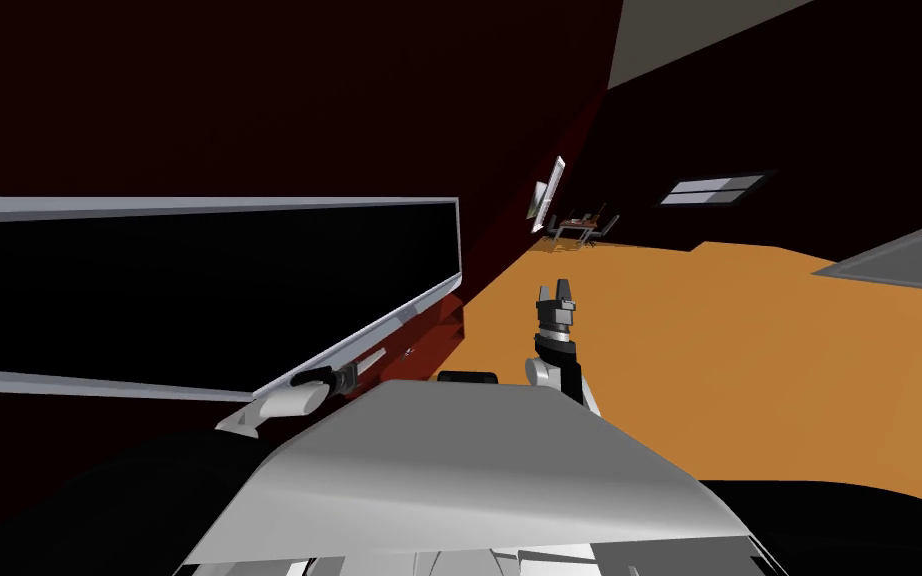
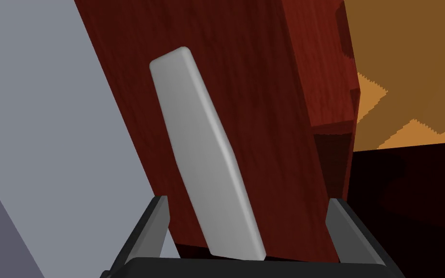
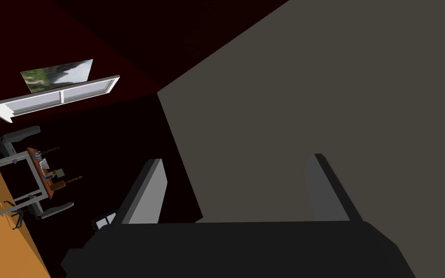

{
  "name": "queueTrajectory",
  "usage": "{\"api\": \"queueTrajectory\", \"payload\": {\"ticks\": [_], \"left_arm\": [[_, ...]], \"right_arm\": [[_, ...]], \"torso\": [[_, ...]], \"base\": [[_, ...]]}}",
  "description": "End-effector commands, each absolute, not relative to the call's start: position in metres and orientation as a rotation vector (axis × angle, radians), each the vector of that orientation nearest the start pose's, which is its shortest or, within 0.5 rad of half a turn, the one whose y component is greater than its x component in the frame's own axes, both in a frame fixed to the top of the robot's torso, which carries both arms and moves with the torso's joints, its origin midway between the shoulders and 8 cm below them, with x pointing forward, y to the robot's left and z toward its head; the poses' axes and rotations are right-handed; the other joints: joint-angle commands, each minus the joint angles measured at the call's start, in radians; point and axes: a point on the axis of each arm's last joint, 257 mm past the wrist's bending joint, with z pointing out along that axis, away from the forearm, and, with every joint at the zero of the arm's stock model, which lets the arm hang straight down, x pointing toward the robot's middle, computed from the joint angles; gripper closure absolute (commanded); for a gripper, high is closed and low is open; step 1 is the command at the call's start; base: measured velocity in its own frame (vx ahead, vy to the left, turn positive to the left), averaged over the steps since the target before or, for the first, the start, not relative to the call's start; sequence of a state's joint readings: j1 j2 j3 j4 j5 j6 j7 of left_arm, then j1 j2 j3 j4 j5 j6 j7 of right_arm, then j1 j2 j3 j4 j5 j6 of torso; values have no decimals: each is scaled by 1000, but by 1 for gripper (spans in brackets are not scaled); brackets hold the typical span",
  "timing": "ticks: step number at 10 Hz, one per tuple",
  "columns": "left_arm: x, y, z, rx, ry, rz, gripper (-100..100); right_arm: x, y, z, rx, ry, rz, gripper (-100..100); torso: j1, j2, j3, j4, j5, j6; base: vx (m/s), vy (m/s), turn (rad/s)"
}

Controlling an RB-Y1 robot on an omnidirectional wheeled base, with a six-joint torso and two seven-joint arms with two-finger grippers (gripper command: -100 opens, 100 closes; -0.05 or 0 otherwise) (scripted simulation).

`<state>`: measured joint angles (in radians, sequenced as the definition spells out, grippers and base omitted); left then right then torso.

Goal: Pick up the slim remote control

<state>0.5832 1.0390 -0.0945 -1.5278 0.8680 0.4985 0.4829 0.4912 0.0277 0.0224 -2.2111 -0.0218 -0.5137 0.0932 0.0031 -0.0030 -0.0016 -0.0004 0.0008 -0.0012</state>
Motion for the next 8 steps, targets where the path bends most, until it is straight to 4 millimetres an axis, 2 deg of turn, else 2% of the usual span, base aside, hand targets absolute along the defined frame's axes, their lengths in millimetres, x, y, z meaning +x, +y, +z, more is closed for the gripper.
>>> {"api": "queueTrajectory", "payload": {"ticks": [1,2,4,5,8], "left_arm": [[173,581,-444,-2449,1328,-274,-100],[173,580,-444,-2458,1321,-280,-100],[148,591,-448,-2566,1231,-199,-100],[147,590,-448,-2578,1225,-199,-100],[113,592,-455,-2738,1081,-110,-100]], "right_arm": [[356,-278,-1,697,633,1244,0],[356,-278,-1,697,633,1244,0],[356,-278,-1,697,633,1244,0],[356,-278,-1,697,633,1244,0],[356,-278,-1,697,633,1244,0]], "torso": [[0,0,0,0,0,0],[0,0,0,0,0,0],[-1,0,0,0,0,0],[1,-1,0,0,0,1],[1,-1,-1,0,0,0]], "base": [[26,36,-101],[24,28,-81],[40,38,-170],[40,49,-66],[48,52,-148]]}}
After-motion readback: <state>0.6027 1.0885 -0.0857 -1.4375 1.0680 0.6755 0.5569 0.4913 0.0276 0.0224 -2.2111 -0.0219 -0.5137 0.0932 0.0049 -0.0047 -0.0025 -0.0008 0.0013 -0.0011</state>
